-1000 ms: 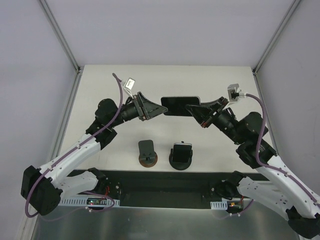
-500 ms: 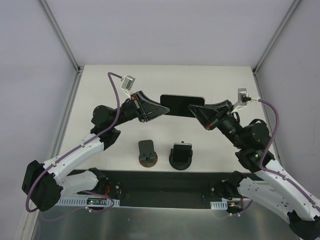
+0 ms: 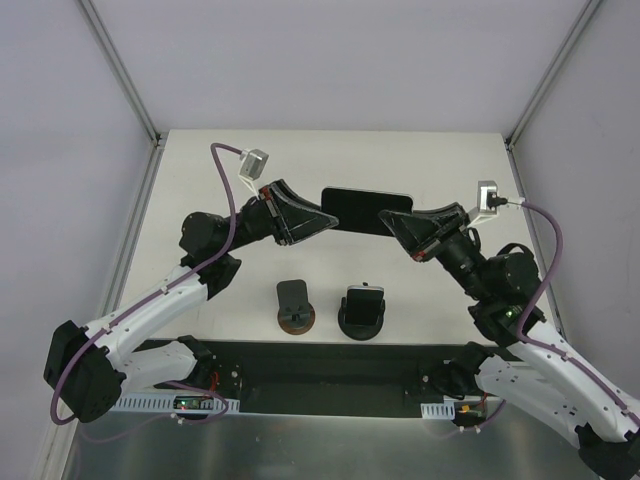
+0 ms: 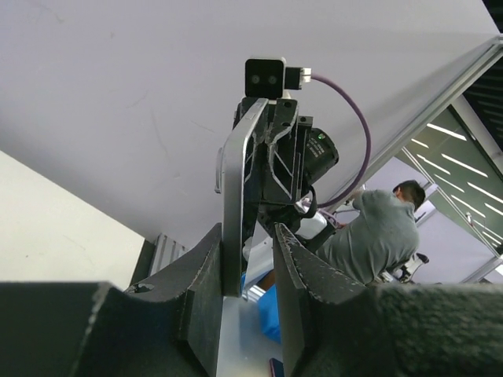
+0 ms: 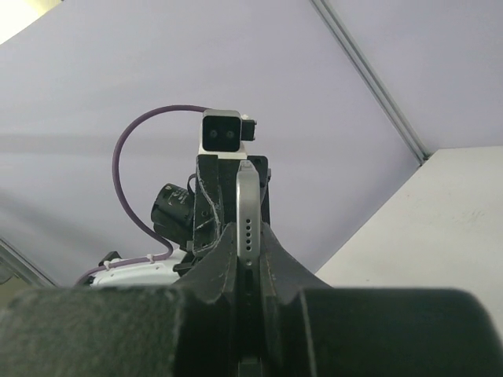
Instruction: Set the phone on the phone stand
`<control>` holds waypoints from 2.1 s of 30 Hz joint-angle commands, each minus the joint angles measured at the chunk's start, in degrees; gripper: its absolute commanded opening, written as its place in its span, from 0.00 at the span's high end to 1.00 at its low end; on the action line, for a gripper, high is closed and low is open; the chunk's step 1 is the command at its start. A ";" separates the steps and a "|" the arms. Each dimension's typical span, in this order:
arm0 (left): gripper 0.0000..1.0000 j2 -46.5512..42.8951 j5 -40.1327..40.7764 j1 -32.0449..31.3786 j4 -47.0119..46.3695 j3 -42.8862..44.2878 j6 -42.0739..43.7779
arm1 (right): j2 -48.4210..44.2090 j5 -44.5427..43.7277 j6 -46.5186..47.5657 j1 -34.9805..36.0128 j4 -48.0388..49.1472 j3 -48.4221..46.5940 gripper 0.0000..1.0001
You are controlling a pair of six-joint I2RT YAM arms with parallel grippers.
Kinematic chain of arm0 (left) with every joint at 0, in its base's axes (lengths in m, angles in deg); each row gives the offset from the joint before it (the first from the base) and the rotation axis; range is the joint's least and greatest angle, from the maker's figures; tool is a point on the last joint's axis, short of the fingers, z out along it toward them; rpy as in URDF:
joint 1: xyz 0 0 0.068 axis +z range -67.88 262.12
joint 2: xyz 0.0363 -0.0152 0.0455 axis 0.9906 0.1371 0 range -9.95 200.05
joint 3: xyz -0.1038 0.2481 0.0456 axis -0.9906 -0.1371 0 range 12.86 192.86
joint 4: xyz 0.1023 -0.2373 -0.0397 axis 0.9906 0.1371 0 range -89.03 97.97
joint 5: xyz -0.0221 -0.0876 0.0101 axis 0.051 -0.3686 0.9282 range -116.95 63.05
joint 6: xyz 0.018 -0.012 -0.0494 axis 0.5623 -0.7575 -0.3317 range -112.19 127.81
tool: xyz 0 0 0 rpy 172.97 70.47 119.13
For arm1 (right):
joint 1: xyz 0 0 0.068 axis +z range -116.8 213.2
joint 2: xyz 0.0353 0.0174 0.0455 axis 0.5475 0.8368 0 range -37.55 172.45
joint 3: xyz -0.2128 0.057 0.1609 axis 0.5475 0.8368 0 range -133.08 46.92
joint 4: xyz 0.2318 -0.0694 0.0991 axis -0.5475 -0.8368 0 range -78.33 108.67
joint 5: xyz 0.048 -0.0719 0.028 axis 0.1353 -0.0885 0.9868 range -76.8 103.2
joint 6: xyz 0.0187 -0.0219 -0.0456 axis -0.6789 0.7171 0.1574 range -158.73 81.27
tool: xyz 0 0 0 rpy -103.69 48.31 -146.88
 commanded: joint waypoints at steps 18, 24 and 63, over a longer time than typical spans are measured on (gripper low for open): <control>0.79 -0.96 0.95 -1.18 -10.64 3.78 -1.66 | 2.25 1.49 -7.55 -0.26 12.31 2.41 0.99; 1.00 -2.53 -0.01 -1.18 -2.49 5.45 1.67 | 1.72 2.72 -5.36 -0.26 8.45 2.23 0.90; 1.00 -0.18 5.70 1.64 117.24 33.66 97.31 | -17.53 -12.92 26.99 -0.26 -43.86 -7.61 0.03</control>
